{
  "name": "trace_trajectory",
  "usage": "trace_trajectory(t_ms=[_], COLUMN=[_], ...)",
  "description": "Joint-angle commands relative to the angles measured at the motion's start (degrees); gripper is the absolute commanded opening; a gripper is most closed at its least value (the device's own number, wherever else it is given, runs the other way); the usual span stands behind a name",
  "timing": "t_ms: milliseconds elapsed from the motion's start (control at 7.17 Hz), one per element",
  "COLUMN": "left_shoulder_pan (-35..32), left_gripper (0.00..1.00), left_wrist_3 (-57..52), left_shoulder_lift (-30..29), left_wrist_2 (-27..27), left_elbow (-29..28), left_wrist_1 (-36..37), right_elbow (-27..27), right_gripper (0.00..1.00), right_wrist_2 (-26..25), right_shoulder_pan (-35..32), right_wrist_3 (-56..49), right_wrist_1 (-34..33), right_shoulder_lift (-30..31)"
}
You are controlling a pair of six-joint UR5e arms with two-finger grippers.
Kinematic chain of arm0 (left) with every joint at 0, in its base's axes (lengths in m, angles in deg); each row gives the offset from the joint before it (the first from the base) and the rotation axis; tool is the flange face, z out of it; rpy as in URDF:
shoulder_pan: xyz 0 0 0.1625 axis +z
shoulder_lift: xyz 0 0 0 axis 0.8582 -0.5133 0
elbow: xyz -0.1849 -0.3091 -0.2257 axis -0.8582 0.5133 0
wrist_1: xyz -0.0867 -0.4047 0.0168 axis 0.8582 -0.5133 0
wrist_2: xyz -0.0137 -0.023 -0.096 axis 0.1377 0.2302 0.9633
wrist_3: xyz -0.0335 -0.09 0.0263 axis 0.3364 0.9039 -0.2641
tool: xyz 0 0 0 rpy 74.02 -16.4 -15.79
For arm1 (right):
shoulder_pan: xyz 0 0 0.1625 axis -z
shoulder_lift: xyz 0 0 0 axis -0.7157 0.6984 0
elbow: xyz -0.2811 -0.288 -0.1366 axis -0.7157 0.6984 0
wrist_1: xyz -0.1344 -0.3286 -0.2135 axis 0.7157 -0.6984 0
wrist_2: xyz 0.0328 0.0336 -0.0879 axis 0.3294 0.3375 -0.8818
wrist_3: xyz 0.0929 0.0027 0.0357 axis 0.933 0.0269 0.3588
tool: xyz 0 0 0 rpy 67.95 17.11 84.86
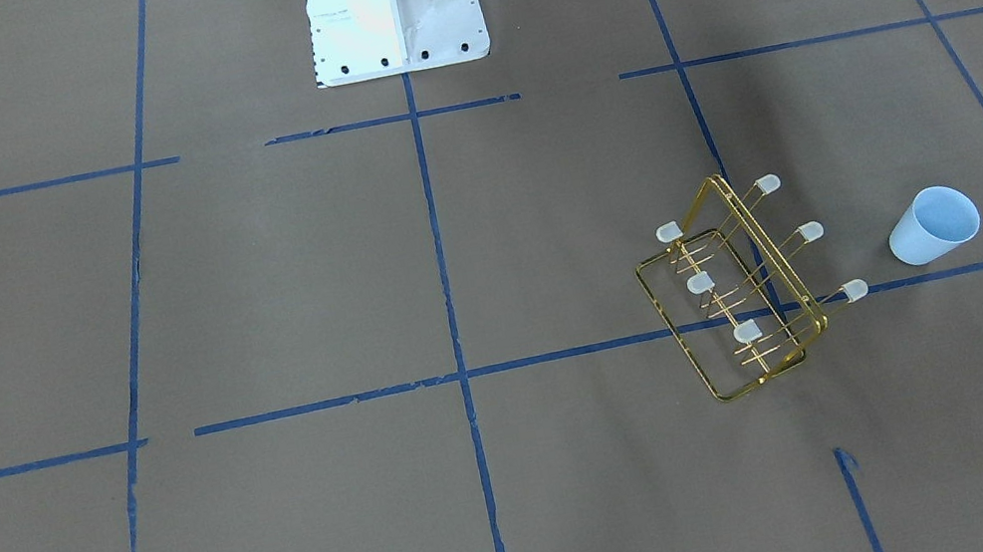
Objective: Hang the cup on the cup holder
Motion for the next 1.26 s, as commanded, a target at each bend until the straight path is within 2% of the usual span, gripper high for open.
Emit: trace_trajectory(t_ms=[0,837,1116], left_shoulder_pan=[0.02,0.02,0.02], left_gripper=[1.0,1.0,1.0], left_wrist_3=[0.04,3.63,7.06], left_shoulder_lift=[-0.33,-1.03,-1.12], left_wrist_2=[-0.04,0.13,-0.04], left_elbow=[0.43,1.66,1.66], left_wrist_1=[0.06,-0.46,-3.17], right_elbow=[0.0,0.0,0.0], right_gripper=[1.0,1.0,1.0], right_wrist_2=[0.0,0.0,0.0], right_shoulder_pan=[0.0,0.09,0.0], right_wrist_3=[-0.01,-0.01,0.08], right_wrist_1=[0.0,0.0,0.0], right_shoulder_lift=[0.0,0.0,0.0])
